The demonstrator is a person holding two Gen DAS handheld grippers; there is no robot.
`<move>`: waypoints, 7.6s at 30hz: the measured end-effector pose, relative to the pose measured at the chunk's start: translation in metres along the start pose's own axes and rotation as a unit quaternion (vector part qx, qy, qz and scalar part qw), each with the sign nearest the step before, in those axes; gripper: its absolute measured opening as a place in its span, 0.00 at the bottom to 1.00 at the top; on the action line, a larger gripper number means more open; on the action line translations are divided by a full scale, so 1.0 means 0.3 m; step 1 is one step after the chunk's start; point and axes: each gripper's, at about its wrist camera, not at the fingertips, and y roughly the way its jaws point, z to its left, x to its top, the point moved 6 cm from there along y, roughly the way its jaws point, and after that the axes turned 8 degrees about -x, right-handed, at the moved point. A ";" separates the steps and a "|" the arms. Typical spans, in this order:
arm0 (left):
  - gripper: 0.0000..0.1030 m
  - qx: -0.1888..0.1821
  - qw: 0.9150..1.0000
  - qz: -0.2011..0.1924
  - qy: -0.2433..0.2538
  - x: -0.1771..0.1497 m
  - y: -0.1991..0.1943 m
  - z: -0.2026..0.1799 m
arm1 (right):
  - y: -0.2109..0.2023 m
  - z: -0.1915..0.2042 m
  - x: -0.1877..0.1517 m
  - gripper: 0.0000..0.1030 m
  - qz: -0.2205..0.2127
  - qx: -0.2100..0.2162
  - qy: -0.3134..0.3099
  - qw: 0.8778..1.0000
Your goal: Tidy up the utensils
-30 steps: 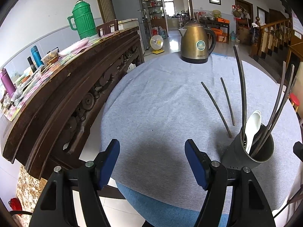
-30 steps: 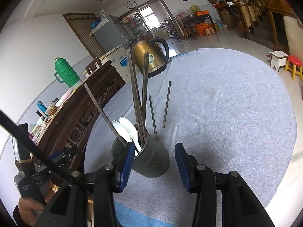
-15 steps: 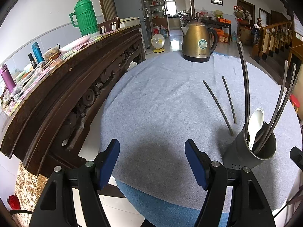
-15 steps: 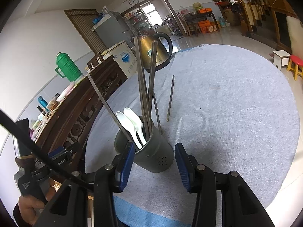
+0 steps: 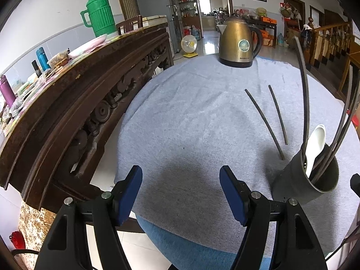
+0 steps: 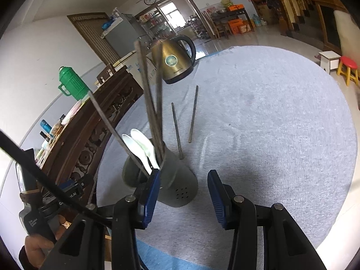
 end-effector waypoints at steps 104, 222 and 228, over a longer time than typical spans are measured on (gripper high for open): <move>0.60 -0.138 0.979 0.148 0.034 0.453 0.778 -0.421 | 1.068 0.088 0.653 0.41 0.168 -0.134 -0.127 0.968; 0.05 -0.221 0.972 -0.068 0.040 0.388 0.032 -0.120 | 0.093 -0.101 0.522 0.06 -0.032 -0.127 -0.100 0.986; 0.05 -0.235 0.965 -0.110 0.035 0.355 -0.133 -0.106 | -0.065 -0.082 0.484 0.06 -0.073 -0.116 -0.089 0.987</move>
